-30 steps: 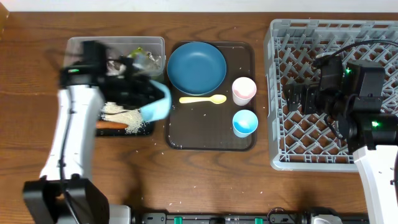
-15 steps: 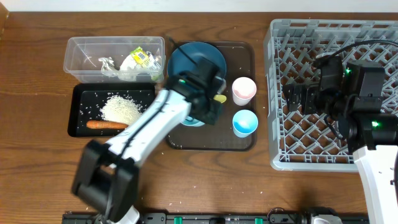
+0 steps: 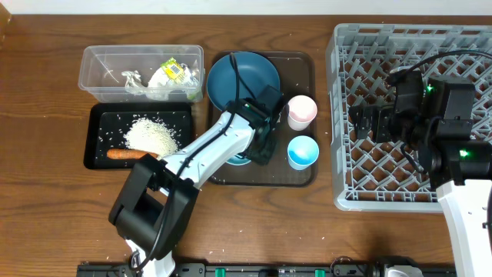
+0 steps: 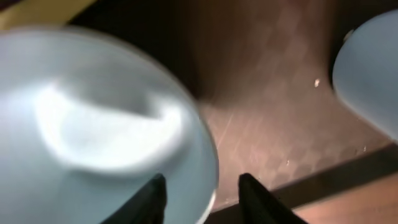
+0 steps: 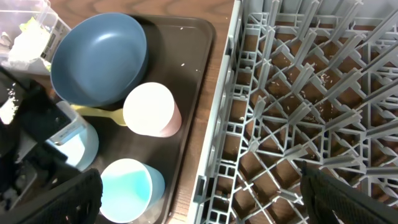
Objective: Sort waste into correct bins and load items into the dishwasher rack
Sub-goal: 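Grasp the blue cup with the left gripper and lift it up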
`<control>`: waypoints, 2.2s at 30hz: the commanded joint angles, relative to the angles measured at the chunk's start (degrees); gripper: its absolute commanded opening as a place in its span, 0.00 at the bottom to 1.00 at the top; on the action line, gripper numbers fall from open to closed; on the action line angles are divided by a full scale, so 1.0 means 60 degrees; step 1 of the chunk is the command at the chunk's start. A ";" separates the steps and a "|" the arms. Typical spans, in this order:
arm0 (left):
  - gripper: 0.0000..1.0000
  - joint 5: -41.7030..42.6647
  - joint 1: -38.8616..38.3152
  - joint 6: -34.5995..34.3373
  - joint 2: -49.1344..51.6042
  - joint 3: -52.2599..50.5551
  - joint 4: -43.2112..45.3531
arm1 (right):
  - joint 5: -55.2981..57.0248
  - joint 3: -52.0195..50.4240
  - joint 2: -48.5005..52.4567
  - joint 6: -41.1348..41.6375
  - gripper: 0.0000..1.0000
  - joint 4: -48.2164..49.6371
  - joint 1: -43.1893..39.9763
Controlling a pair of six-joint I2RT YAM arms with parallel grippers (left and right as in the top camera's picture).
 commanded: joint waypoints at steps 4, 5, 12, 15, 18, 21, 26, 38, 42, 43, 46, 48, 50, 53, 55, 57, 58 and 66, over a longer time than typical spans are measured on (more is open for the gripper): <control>0.45 0.0401 0.0015 -0.0044 -0.0076 0.1687 -0.0692 | -0.0102 0.0168 0.0047 0.0106 0.99 -0.0007 0.0135; 0.46 0.0601 0.0015 -0.0044 -0.0076 0.1807 -0.0678 | -0.0102 0.0168 0.0047 0.0106 0.99 -0.0007 0.0135; 0.46 0.0969 -0.0240 -0.0011 -0.0007 0.1829 -0.0499 | -0.0098 0.0168 0.0047 0.0102 0.99 0.0022 0.0135; 0.46 0.0973 -0.0455 -0.0015 0.0157 0.1800 -0.0495 | -0.0098 0.0168 0.0047 0.0102 0.99 0.0029 0.0135; 0.46 0.1009 -0.0688 -0.0055 0.0364 0.1800 -0.0452 | -0.0098 0.0168 0.0047 0.0102 0.99 0.0025 0.0135; 0.46 0.1045 -0.0874 -0.0131 0.0499 0.1800 -0.0306 | -0.0098 0.0168 0.0047 0.0102 0.99 0.0018 0.0135; 0.50 0.1038 -0.1118 -0.0160 0.0517 0.1792 0.0051 | -0.0098 0.0168 0.0047 0.0102 0.99 0.0000 0.0135; 0.29 0.1038 -0.1173 -0.0233 0.1300 0.1785 0.0106 | -0.0098 0.0168 0.0047 0.0102 0.99 -0.0022 0.0135; 0.08 0.1038 -0.1137 -0.0324 0.1235 0.1818 0.0120 | -0.0098 0.0168 0.0047 0.0102 0.99 -0.0055 0.0135; 0.06 0.1038 -0.1111 -0.0452 0.1198 0.1829 0.0120 | -0.0098 0.0168 0.0051 0.0102 0.99 -0.0051 0.0135; 0.06 0.1045 -0.0914 -0.0907 0.0903 0.1938 -0.0029 | -0.0138 0.0168 0.0047 0.0131 0.97 -0.0047 0.0135; 0.06 0.1144 -0.0652 -0.1198 0.0568 0.2080 -0.0310 | -0.0266 0.0168 0.0047 0.0135 0.97 -0.0044 0.0135; 0.06 0.1803 -0.0237 -0.1198 0.0131 0.2229 -0.0521 | -0.0364 0.0168 0.0047 0.0138 0.98 -0.0022 0.0135; 0.06 0.3610 0.0761 -0.1195 -0.0714 0.2280 -0.0386 | -0.0739 0.0168 0.0051 0.0138 0.99 0.0113 0.0138; 0.06 0.4896 0.1446 -0.1198 -0.1158 0.2280 -0.0124 | -0.1282 0.0168 0.0066 0.0142 0.98 0.0372 0.0135; 0.06 0.6444 0.2200 -0.1198 -0.1504 0.2280 0.0302 | -0.2113 0.0168 0.0066 0.0237 0.88 0.0780 0.0138; 0.06 0.7213 0.2521 -0.1202 -0.1617 0.2280 0.0535 | -0.2670 0.0168 0.0066 0.0444 0.87 0.1133 0.0138; 0.06 1.1220 0.4284 -0.1920 -0.1752 0.2277 0.2306 | -0.5257 0.0168 0.0066 0.1752 0.88 0.4750 0.0827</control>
